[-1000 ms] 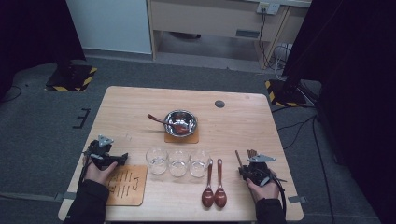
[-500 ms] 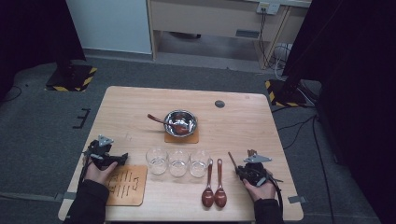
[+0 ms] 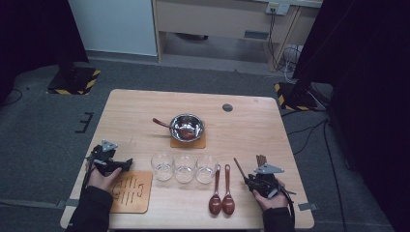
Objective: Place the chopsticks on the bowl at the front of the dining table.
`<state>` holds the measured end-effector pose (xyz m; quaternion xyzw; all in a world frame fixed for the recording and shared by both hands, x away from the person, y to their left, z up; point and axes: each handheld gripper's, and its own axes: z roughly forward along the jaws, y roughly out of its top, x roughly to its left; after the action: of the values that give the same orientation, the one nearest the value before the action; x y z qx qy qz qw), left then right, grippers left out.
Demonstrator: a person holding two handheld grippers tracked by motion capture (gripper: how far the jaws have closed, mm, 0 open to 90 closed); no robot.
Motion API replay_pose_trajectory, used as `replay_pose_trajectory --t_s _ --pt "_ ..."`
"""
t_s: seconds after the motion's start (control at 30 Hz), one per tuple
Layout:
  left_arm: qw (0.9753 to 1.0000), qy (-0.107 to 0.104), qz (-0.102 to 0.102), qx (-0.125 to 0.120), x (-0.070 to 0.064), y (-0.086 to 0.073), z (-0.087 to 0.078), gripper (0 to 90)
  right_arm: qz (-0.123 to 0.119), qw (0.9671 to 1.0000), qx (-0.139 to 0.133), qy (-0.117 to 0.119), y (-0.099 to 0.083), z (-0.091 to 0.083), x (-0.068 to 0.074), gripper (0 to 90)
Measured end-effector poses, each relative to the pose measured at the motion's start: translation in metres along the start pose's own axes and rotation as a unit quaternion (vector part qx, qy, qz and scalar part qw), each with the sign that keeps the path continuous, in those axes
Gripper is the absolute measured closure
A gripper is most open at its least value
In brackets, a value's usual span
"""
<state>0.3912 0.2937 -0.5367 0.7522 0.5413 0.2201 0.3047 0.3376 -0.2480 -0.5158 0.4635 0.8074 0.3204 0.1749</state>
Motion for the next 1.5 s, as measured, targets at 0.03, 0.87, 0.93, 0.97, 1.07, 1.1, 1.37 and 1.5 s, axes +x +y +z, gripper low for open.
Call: replay_pose_trajectory --t_s 0.03,0.87,0.93,0.97,1.07,1.1,1.37,1.5 --pt "1.0000 0.000 0.000 0.000 0.000 0.000 0.000 0.0 0.002 1.0000 -0.001 -0.002 -0.002 -0.001 0.001 72.0" --pt "1.0000 0.000 0.000 0.000 0.000 0.000 0.000 0.0 0.018 0.9996 0.017 -0.013 -0.010 -0.003 0.008 85.0" --pt "1.0000 0.000 0.000 0.000 0.000 0.000 0.000 0.0 0.020 0.9997 0.015 -0.009 -0.007 -0.002 0.009 85.0" --pt "1.0000 0.000 0.000 0.000 0.000 0.000 0.000 0.0 0.022 0.9996 0.013 -0.007 -0.005 -0.001 0.010 85.1" --pt "1.0000 0.000 0.000 0.000 0.000 0.000 0.000 0.0 0.022 0.9997 0.010 -0.004 -0.001 0.003 0.010 85.1" --pt "1.0000 0.000 0.000 0.000 0.000 0.000 0.000 0.0 0.022 0.9997 0.009 -0.003 0.000 0.004 0.010 85.1" --pt "1.0000 0.000 0.000 0.000 0.000 0.000 0.000 0.0 0.028 0.9996 -0.004 0.005 0.010 0.006 0.010 85.1" --pt "1.0000 0.000 0.000 0.000 0.000 0.000 0.000 0.0 0.028 0.9995 -0.016 0.003 0.015 0.004 0.009 85.1"
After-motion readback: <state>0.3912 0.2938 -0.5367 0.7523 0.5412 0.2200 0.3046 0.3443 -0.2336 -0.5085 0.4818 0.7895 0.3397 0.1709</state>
